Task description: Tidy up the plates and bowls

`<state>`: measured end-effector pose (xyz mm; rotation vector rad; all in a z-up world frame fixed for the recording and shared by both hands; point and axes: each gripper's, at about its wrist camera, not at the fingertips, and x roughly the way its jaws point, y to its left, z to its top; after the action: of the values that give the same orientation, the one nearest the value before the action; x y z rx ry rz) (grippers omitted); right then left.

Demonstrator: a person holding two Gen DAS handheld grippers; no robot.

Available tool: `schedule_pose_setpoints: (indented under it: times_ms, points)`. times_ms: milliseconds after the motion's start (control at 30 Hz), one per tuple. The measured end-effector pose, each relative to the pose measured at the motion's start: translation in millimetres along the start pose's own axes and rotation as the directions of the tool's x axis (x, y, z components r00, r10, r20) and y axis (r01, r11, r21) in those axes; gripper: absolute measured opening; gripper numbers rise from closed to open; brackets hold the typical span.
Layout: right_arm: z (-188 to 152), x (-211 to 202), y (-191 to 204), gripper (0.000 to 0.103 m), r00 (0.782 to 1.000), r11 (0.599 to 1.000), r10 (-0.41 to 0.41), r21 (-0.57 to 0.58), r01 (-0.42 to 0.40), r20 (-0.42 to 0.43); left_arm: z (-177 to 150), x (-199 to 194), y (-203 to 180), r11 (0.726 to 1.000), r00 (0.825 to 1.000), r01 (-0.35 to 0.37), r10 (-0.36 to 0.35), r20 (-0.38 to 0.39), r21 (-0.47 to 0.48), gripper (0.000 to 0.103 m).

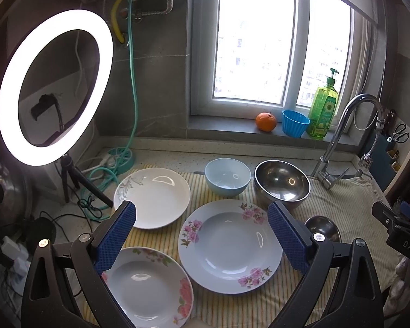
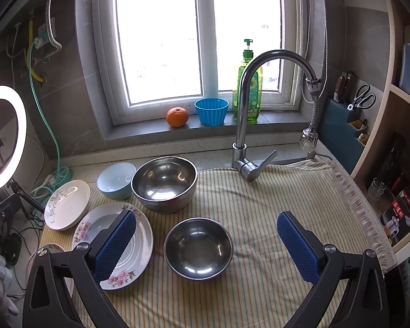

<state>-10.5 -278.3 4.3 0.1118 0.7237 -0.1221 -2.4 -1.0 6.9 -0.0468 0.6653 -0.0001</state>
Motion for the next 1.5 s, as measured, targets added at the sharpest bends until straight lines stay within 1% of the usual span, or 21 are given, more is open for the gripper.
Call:
schedule_pose_setpoints:
  times_ms: [400,1067,1500]
  points:
    - [-4.1,3.7,-0.3,0.102,1.0,1.0,0.0,0.007,0.0,-0.019,-0.7,-0.7,-0.7,1.0,1.0,0.002,-0.002,0.0,-0.001,0.097]
    - [-6.6,3.0,-2.0,0.102,1.0,1.0,-0.004,0.009,0.005,-0.022,-2.4,-3.2,-1.7,1.0,1.0,0.007,-0.007,0.003,0.002,0.097]
    - [-7.4,6.8,-3.5,0.102,0.999,1.0,-0.003,0.014,0.003,-0.04,-2.9,-2.4,-0.4,1.0,1.0,0.009,-0.009,-0.009,0.0,0.097]
